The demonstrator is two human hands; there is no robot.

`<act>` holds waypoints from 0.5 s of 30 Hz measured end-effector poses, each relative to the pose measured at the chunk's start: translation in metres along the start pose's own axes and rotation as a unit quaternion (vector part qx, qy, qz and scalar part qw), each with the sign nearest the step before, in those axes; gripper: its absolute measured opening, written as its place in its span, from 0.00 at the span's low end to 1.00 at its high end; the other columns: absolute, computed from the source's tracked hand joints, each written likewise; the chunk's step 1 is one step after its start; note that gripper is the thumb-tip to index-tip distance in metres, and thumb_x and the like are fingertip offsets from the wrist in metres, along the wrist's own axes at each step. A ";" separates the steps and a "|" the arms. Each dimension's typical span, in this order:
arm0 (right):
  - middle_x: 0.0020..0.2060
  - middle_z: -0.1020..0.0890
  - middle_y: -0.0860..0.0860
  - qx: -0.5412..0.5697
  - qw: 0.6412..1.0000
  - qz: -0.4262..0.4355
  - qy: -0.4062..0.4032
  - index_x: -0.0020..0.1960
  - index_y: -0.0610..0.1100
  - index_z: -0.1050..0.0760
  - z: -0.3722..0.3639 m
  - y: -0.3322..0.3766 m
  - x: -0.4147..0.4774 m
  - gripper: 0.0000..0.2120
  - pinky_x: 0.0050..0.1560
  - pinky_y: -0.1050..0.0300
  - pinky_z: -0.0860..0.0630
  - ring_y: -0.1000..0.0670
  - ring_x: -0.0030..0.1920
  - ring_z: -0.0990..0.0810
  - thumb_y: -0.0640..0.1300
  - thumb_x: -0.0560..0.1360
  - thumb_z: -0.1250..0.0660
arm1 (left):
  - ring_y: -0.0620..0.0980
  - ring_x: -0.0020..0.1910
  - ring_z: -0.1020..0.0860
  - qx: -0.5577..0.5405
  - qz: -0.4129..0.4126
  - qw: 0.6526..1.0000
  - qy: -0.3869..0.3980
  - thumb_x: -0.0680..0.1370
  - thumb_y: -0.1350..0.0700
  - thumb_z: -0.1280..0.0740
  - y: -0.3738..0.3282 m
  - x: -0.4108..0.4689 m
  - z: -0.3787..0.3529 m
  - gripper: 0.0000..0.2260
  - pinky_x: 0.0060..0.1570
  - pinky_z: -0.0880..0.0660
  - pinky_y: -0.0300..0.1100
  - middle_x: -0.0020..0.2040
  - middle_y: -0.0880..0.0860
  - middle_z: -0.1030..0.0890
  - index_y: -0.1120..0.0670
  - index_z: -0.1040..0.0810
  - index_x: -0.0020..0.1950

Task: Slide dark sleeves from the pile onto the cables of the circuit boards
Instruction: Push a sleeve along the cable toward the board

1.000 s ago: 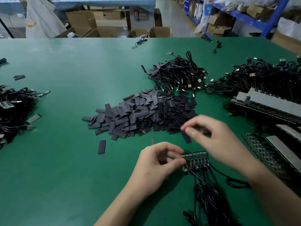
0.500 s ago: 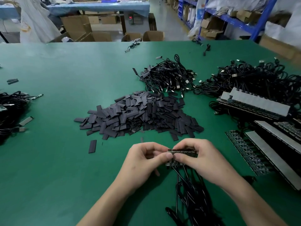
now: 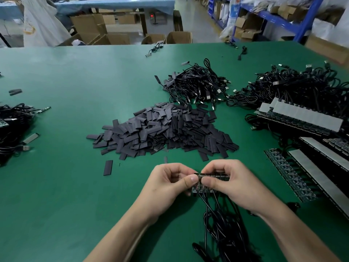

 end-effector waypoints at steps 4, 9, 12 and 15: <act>0.41 0.13 0.53 0.043 0.999 -0.003 0.007 0.46 0.53 0.16 -0.001 -0.001 0.000 0.03 0.51 0.63 0.24 0.57 0.45 0.17 0.51 0.73 0.25 | 0.47 0.31 0.23 -0.019 0.006 1.000 0.010 0.72 0.54 0.25 -0.002 0.000 -0.002 0.06 0.36 0.25 0.35 0.34 0.54 0.18 0.57 0.15 0.44; 0.43 0.13 0.50 0.127 0.991 -0.015 0.041 0.46 0.50 0.14 -0.006 0.005 -0.002 0.05 0.50 0.64 0.23 0.55 0.45 0.16 0.51 0.72 0.23 | 0.45 0.31 0.22 -0.078 0.016 0.995 0.052 0.75 0.58 0.28 -0.003 -0.003 -0.005 0.05 0.37 0.25 0.33 0.35 0.53 0.17 0.59 0.15 0.47; 0.42 0.12 0.50 0.115 0.993 -0.031 0.022 0.46 0.52 0.14 -0.001 0.003 -0.003 0.01 0.49 0.64 0.22 0.56 0.45 0.16 0.47 0.74 0.24 | 0.48 0.34 0.20 -0.079 0.021 0.996 0.039 0.73 0.55 0.25 -0.004 -0.002 -0.003 0.06 0.38 0.22 0.36 0.39 0.58 0.15 0.56 0.13 0.45; 0.45 0.13 0.55 -0.015 0.999 -0.037 -0.025 0.48 0.56 0.15 0.009 0.000 -0.007 0.04 0.53 0.62 0.24 0.59 0.48 0.16 0.47 0.76 0.24 | 0.50 0.38 0.20 -0.065 -0.004 0.998 0.010 0.72 0.53 0.21 -0.008 -0.002 0.007 0.07 0.43 0.21 0.38 0.43 0.59 0.14 0.55 0.13 0.44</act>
Point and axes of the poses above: each hand's wrist, its own x-axis towards the middle knuckle, its own z-axis out of the back of the hand, y = z × x, the point moved 6 cm from there along x, towards the middle knuckle
